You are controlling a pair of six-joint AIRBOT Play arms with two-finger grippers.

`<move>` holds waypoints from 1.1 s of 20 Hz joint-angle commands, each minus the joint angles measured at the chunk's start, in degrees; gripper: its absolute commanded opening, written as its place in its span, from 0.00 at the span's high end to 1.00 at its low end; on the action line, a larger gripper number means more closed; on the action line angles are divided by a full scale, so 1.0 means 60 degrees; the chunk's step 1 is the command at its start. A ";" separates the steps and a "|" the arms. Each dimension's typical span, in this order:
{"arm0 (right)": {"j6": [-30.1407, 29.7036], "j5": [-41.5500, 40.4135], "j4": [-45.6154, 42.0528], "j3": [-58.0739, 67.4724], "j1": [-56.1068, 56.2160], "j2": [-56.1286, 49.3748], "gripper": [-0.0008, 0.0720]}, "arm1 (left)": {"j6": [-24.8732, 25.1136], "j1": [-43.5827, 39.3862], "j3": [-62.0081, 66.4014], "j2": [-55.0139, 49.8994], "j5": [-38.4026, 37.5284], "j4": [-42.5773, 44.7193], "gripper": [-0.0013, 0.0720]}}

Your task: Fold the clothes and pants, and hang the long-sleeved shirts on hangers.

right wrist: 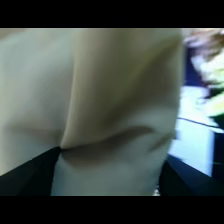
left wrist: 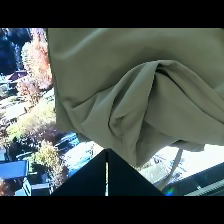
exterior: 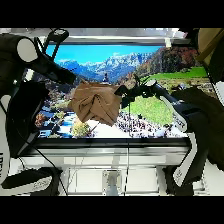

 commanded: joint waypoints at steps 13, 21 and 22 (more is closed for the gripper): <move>0.0991 0.3439 -0.2827 0.2911 -0.2364 0.0605 0.96 | 0.0000 0.0000 -0.0004 -0.0007 -0.0004 0.0004 0.97; 0.1217 0.5056 -0.3974 0.3096 -0.7020 0.2055 0.96 | -0.0004 -0.0004 -0.0004 -0.0007 0.0000 0.0000 0.97; 0.1239 0.5213 -0.3971 0.3158 -0.7748 0.2335 0.96 | -0.0004 -0.0004 -0.0004 -0.0007 0.0004 0.0000 0.97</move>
